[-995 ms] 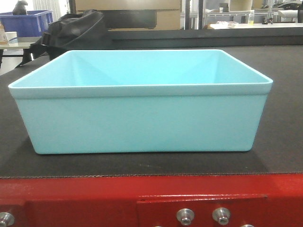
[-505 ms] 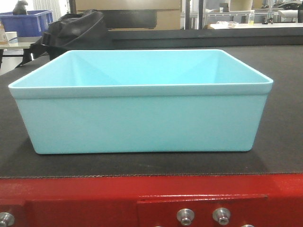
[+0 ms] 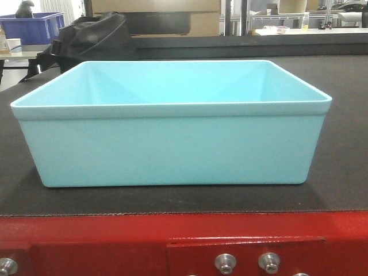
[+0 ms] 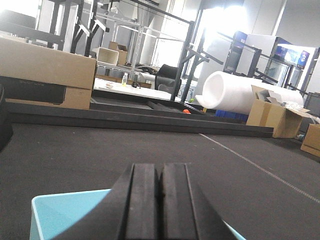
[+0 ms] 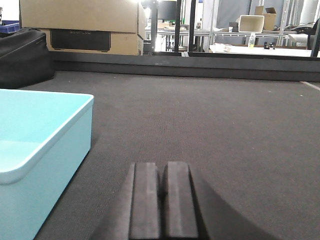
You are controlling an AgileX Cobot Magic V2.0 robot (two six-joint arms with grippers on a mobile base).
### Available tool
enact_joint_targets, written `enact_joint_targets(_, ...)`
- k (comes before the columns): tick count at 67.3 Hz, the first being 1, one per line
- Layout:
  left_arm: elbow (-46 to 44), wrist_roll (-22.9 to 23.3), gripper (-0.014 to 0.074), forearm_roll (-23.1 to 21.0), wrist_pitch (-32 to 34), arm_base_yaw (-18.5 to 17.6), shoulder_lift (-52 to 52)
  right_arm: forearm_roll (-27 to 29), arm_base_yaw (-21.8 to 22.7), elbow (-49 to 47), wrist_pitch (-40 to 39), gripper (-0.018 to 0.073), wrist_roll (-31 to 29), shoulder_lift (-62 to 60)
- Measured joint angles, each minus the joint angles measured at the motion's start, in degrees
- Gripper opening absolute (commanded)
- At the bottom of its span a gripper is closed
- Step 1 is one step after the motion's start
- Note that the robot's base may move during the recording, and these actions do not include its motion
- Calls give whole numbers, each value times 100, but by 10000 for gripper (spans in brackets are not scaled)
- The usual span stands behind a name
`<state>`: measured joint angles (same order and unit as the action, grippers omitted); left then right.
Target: Fetch blue bin and place on conveyor start
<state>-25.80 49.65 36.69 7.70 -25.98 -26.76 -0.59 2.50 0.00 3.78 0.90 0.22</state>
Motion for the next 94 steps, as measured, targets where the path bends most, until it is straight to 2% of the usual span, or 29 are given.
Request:
enact_joint_targets(15, 9, 0, -111, 0, -44, 0, 0, 0, 0, 0, 0, -166, 0, 0)
enact_joint_targets(20, 9, -220, -111, -228, -220, 28, 9, 0, 0, 0, 0, -166, -6, 0)
enact_joint_targets(27, 111, -1566, -111, -1071, -432, 150, 80, 0, 0, 0, 0, -166, -6, 0)
enact_joint_targets(29, 170, -2160, -111, -1426, -503, 222, 135, 0, 0, 0, 0, -166, -6, 0)
enact_joint_targets(30, 230, -2728, -111, -1706, -547, 298, 177, 0, 0, 0, 0, -166, -6, 0)
enact_joint_targets(31, 265, -2933, -111, -1906, -582, 342, 202, 0, 0, 0, 0, -166, -6, 0)
enact_joint_targets(34, 414, -3450, -111, -2262, -617, 525, 302, 0, 0, 0, 0, -166, -6, 0)
enact_joint_targets(39, 669, -3936, -111, -2675, -655, 844, 493, 0, 0, 0, 0, -166, -6, 0)
enact_joint_targets(54, 1526, -4292, -111, -2934, -721, 1905, 1430, 0, 0, 0, 0, -166, -6, 0)
enact_joint_targets(61, 1922, -4407, -111, -2950, -735, 2148, 1842, 0, 0, 0, 0, -166, -6, 0)
enact_joint_targets(75, 2536, -4450, -111, -2960, -770, 2383, 2538, 0, 0, 0, 0, -166, -6, 0)
enact_joint_targets(94, 2586, -4450, -111, -3080, -1034, 2461, 2636, 0, 0, -3, 0, -166, -14, 0)
